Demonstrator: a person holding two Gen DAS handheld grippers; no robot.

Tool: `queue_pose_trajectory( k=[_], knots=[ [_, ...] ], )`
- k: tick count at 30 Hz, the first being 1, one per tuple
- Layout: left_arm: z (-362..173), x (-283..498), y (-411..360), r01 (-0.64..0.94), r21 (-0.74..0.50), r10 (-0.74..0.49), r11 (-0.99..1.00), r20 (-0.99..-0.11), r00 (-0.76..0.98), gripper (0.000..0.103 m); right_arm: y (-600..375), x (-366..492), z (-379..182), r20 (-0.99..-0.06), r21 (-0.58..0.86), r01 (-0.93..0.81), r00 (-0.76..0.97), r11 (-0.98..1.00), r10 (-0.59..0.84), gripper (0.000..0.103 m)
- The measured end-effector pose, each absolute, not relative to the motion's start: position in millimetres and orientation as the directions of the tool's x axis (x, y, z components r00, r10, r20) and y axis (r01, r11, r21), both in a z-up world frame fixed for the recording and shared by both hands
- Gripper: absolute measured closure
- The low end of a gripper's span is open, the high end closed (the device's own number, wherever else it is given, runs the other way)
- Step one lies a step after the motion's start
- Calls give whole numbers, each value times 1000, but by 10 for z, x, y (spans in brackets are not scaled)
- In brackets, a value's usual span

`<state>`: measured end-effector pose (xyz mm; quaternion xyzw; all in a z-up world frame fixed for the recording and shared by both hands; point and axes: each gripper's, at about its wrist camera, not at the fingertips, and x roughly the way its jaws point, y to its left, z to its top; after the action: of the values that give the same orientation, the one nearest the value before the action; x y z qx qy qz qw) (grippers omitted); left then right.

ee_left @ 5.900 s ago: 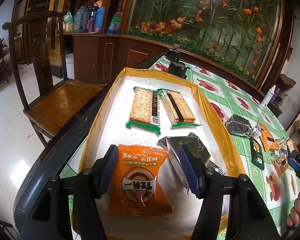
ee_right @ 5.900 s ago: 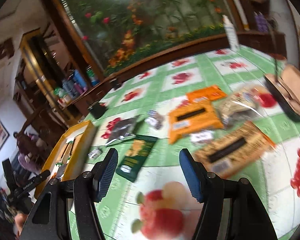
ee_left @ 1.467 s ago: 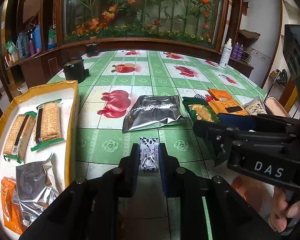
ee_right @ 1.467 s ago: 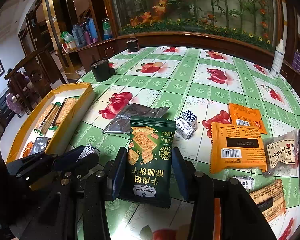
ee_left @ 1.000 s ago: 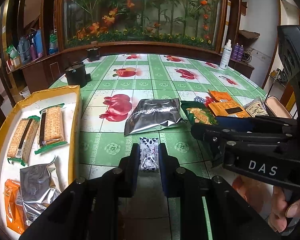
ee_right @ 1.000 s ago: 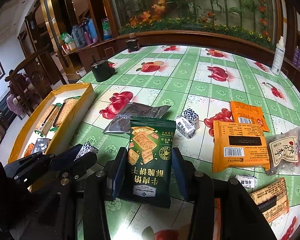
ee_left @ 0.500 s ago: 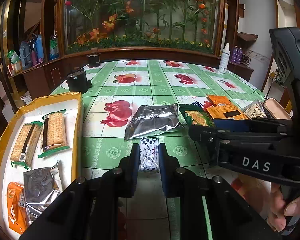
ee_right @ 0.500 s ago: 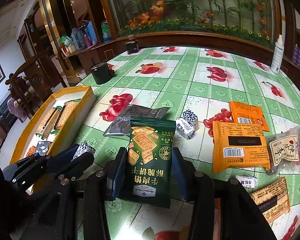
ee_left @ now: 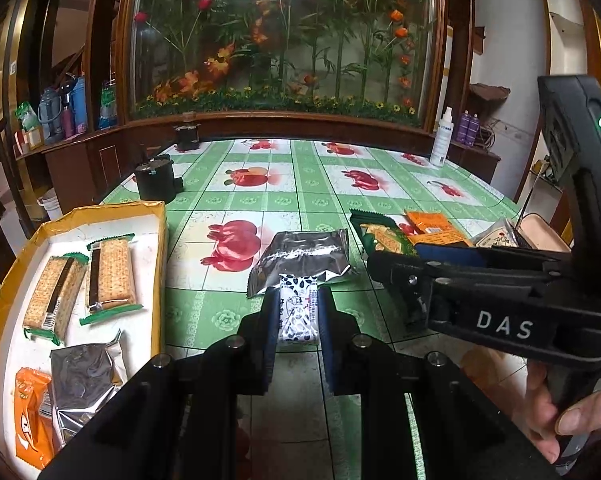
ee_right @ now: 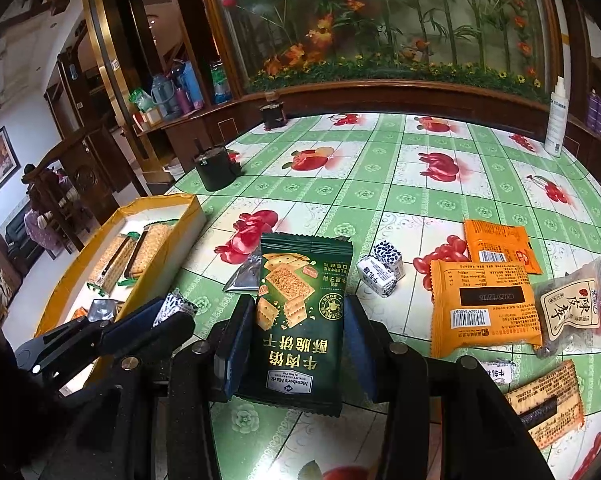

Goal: Organize snacks
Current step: 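Hold the candy and green cracker packet raised above the table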

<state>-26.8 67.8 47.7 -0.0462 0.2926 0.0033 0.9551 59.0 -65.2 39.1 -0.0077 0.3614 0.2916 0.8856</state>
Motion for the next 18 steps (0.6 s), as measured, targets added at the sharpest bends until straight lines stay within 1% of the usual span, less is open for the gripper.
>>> queue_pose_trajectory(
  k=[4,13,18],
  knots=[
    [516,-321,704,-40,-96,-18,995,-534,846,85,-658,603,388,-643,200,-520,569,830,512,54],
    [569,-375,761,-67,-114,0,991,-508,861,85,-622,573,388,-632,195,-517,584,833,510,54],
    [625,-475,806,-83,-118,14,990,-493,870,85,-677,538,429,-610,245,-486,595,839,523,54]
  ],
)
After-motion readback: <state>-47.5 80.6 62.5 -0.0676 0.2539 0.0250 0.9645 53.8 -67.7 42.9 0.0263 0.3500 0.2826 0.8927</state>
